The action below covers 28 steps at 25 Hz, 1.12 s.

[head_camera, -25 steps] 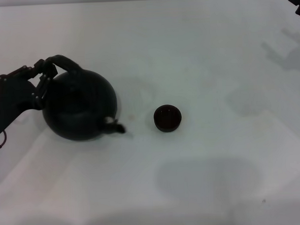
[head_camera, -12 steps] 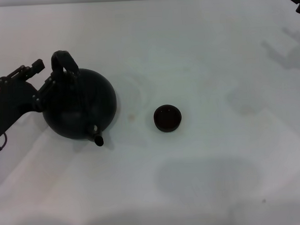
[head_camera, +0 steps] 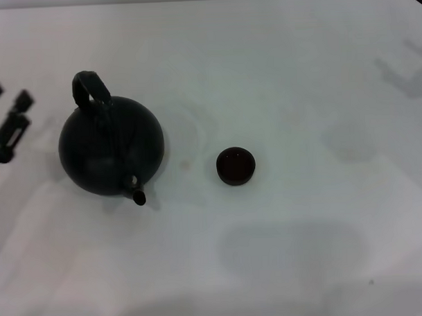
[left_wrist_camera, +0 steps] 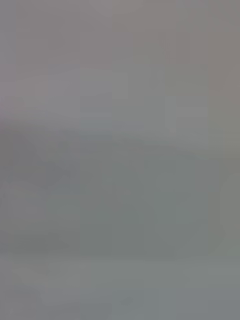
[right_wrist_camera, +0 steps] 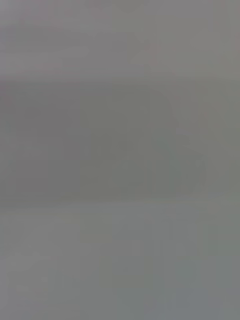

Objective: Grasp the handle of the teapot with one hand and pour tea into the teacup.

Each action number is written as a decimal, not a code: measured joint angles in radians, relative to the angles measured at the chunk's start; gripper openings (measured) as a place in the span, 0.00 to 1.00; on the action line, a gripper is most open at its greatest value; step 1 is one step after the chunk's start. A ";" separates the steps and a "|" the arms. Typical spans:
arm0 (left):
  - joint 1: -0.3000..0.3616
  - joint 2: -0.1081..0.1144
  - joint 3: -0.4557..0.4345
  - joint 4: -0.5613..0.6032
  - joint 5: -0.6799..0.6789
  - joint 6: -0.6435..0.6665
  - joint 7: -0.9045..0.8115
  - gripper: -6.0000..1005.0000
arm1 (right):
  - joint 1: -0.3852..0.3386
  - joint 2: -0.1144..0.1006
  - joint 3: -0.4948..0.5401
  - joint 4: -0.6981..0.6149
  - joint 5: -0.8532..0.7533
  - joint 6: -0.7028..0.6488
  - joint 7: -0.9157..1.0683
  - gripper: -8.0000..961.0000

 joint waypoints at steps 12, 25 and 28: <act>0.078 -0.005 -0.227 -0.147 -0.043 0.151 0.112 0.52 | -0.060 0.016 0.082 0.016 0.015 0.011 -0.035 0.88; 0.087 -0.002 -0.379 -0.231 -0.096 0.157 0.237 0.52 | -0.078 0.020 0.201 0.218 0.057 0.068 -0.265 0.88; 0.092 -0.003 -0.381 -0.235 -0.096 0.151 0.252 0.52 | -0.080 0.021 0.201 0.264 0.086 0.074 -0.353 0.88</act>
